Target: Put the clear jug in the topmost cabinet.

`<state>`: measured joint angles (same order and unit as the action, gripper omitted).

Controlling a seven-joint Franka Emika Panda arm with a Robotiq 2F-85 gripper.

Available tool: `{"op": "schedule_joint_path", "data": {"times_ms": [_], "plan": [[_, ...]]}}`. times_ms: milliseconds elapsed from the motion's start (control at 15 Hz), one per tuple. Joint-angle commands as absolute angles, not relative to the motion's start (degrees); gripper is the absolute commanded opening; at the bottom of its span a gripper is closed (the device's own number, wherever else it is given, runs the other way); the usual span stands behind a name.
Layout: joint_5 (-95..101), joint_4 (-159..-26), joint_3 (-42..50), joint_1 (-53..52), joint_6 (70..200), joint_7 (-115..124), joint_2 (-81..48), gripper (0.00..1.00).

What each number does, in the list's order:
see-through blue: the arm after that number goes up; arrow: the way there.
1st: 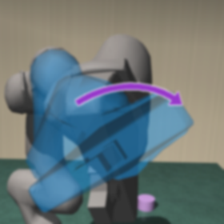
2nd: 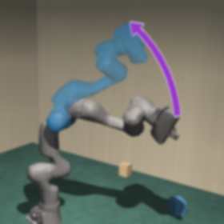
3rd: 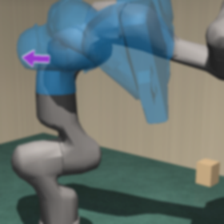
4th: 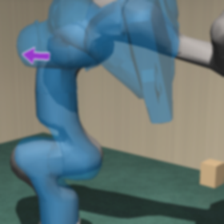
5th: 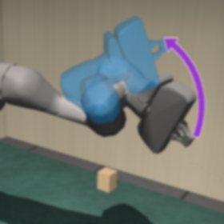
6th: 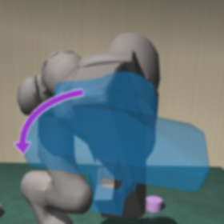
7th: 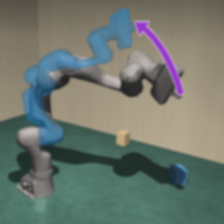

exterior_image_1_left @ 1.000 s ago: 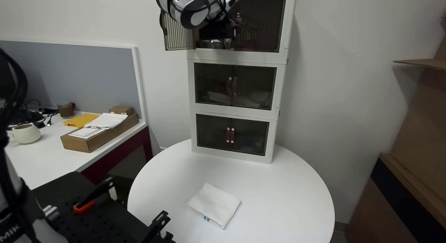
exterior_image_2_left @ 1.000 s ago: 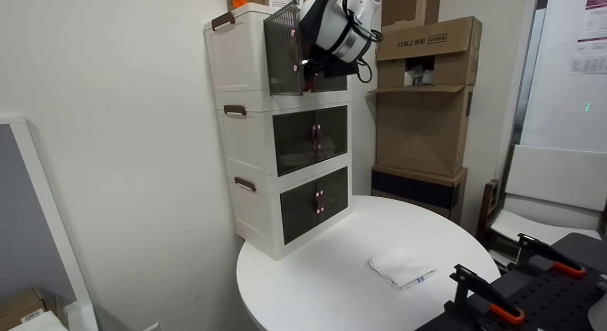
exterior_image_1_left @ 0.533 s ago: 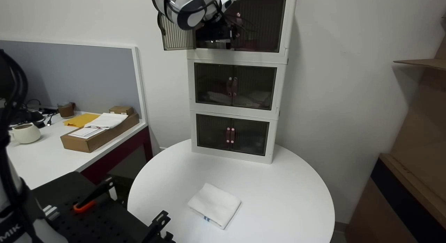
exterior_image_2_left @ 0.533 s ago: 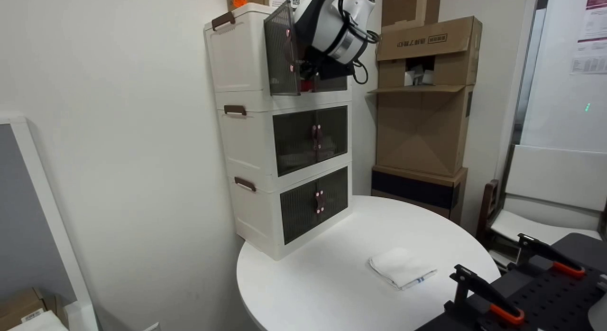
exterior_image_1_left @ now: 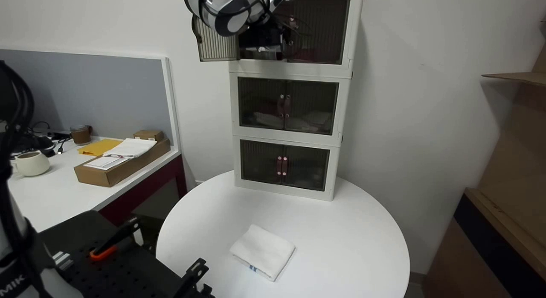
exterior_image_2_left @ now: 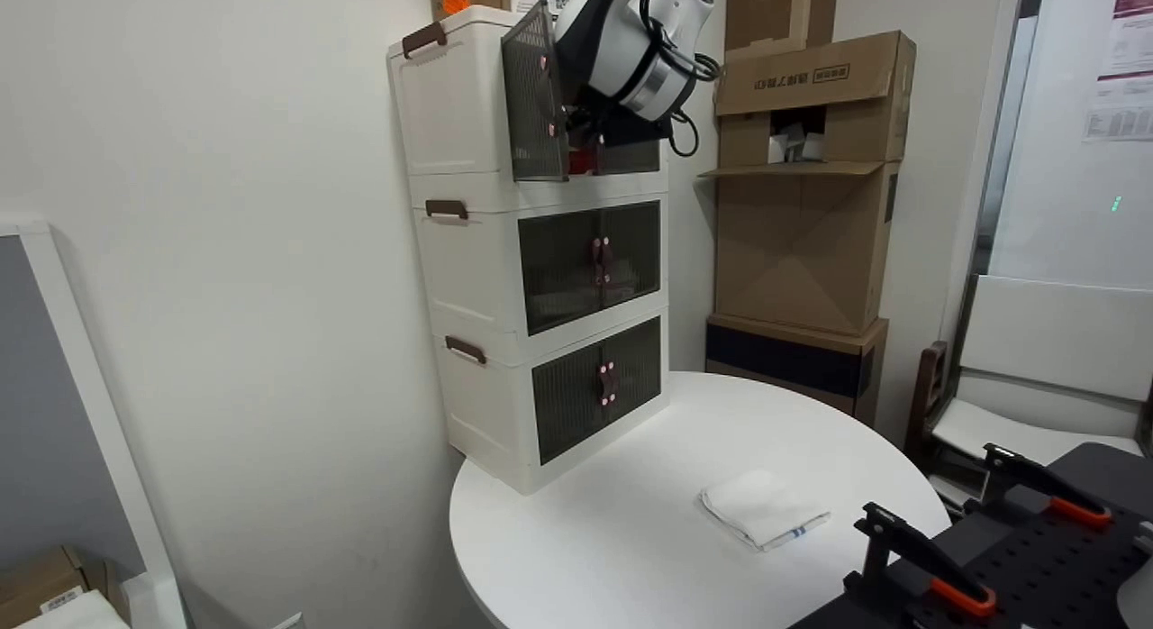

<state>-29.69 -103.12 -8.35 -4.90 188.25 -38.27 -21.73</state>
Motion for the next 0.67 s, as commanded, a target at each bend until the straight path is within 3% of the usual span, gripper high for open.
{"op": "schedule_joint_path", "data": {"times_ms": [0, 133, 533, 600], "plan": [[-30.47, -102.74, -7.71, -4.74, 194.51, -37.41, -21.59, 0.66], [-18.17, -102.7, -3.0, -6.47, 196.36, -24.63, -22.64, 0.49], [-27.66, -98.67, 7.56, -15.35, 197.26, -29.61, -26.72, 0.04], [-28.36, -98.94, 9.07, -16.64, 196.71, -29.6, -26.66, 0.47]]}}
